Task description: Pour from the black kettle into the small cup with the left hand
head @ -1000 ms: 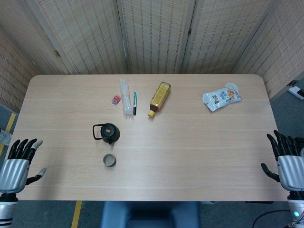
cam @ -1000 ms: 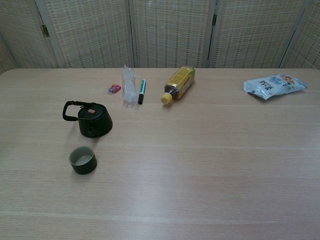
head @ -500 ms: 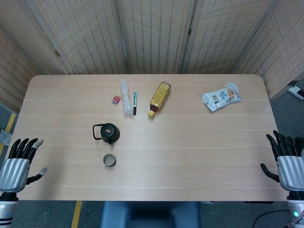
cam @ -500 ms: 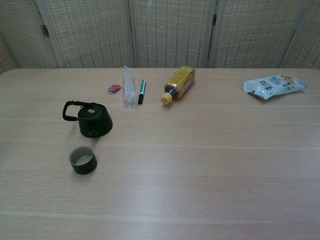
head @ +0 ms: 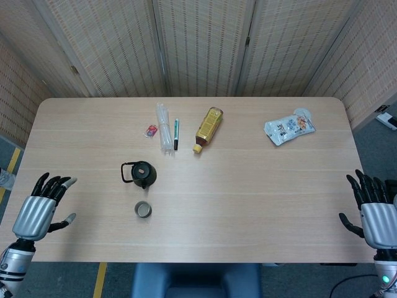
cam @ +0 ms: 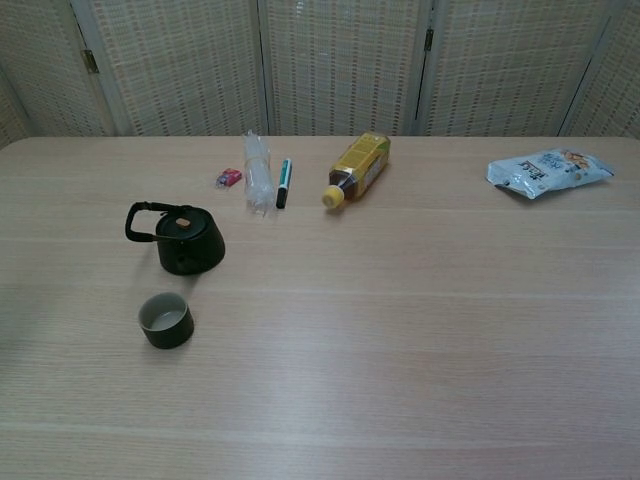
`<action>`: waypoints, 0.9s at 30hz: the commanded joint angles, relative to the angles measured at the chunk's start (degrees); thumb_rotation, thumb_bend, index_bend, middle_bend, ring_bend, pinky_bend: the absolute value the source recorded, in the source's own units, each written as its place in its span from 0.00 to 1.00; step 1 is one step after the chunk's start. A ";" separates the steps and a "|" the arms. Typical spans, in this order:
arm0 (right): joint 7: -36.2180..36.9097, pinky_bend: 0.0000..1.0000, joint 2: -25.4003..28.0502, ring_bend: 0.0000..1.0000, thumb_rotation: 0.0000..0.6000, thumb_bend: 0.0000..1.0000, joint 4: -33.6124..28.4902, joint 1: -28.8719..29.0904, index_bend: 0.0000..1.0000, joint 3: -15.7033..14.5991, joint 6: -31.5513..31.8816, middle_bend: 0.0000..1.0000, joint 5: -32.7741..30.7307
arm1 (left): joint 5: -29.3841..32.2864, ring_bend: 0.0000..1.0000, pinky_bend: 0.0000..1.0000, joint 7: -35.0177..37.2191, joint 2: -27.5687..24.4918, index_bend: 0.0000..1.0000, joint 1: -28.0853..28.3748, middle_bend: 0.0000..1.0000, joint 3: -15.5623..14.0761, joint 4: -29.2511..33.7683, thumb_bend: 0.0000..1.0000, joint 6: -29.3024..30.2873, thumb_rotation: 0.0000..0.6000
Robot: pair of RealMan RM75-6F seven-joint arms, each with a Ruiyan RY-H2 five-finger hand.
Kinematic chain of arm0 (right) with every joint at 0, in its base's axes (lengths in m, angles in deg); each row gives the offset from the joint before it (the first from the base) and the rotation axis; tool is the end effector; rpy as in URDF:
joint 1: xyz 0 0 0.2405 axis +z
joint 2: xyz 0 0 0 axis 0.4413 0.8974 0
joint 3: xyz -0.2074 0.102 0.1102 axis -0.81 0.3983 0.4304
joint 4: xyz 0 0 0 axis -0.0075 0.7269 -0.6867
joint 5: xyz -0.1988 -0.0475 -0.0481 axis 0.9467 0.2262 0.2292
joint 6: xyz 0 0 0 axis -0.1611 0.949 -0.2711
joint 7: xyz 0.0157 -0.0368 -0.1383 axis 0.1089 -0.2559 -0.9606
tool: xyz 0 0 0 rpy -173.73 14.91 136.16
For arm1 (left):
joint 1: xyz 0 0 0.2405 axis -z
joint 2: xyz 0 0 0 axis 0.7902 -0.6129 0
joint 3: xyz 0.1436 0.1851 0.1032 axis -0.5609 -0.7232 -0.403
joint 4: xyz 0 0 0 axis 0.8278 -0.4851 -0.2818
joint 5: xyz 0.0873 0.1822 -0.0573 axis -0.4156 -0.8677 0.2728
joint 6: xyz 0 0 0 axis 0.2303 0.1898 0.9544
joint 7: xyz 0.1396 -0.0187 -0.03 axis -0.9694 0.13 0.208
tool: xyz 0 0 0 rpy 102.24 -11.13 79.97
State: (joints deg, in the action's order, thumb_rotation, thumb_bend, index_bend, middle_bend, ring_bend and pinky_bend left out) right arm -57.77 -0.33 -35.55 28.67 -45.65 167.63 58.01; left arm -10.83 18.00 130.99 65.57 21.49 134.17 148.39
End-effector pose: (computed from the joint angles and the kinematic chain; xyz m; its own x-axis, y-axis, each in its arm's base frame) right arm -0.3188 -0.1719 0.1665 0.4641 0.0449 0.8846 -0.8858 0.0199 0.4637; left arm -0.2717 0.2245 0.1368 0.4940 0.0183 0.8692 0.8467 -0.2370 -0.4763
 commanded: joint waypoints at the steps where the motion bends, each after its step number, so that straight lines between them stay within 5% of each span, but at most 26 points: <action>1: 0.05 0.00 -0.08 0.04 1.00 0.29 0.01 -0.13 0.00 0.07 0.32 0.00 0.03 | -0.80 0.18 0.01 2.36 -0.76 0.18 3.97 0.21 1.04 0.42 0.25 -4.31 1.00; 17: -0.04 0.00 0.14 0.05 1.00 0.29 -0.29 -1.07 0.00 -0.15 1.57 0.00 0.27 | 8.65 0.17 0.00 6.15 1.38 0.18 20.56 0.21 4.78 -3.34 0.21 -29.09 1.00; 27: 0.15 0.00 0.09 0.05 1.00 0.29 -0.12 -1.14 0.00 0.01 1.16 0.00 -0.37 | 16.33 0.20 0.00 5.49 7.38 0.20 27.10 0.24 6.33 -10.77 0.20 -37.51 0.99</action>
State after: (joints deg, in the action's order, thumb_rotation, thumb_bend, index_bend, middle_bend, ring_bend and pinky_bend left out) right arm -57.62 -0.24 -35.66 27.52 -45.64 168.84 57.68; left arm 3.62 23.67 136.87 91.13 27.35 125.02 112.80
